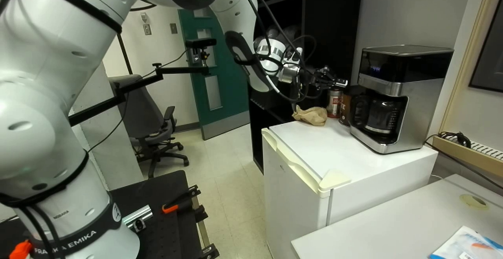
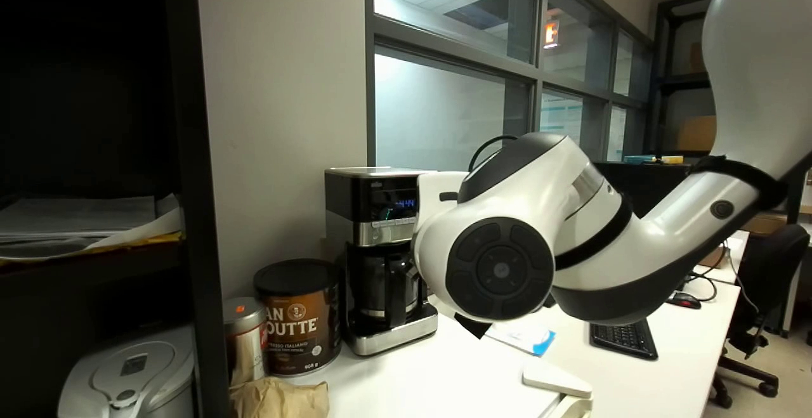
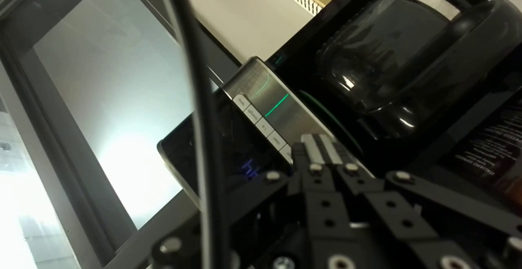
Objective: Turn on the coffeemaker
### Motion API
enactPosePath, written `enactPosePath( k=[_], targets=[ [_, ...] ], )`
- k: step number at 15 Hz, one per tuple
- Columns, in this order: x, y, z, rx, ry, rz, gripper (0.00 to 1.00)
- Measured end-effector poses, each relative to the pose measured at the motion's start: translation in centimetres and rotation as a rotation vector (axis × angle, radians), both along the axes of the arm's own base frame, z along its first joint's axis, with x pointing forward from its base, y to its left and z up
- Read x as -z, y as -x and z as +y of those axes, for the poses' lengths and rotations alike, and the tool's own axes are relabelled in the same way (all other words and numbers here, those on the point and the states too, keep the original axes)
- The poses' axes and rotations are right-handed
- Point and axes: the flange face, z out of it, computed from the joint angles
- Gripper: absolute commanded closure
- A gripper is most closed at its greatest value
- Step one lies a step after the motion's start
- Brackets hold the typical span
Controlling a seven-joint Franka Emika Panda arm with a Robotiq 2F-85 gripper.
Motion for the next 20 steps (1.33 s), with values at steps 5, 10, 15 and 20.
enactPosePath(
  k=[5, 10, 15, 20],
  targets=[
    [0.1, -0.8, 0.3, 0.004, -0.006, -0.012, 1.0],
    [0.8, -1.6, 1.2, 0.001, -0.014, -0.022, 1.0],
    [0.9, -2.6, 2.1, 0.001, -0.025, -0.044, 1.0],
    [0.5, -3.9, 2.0, 0.012, -0.03, -0.072, 1.0]
  ],
)
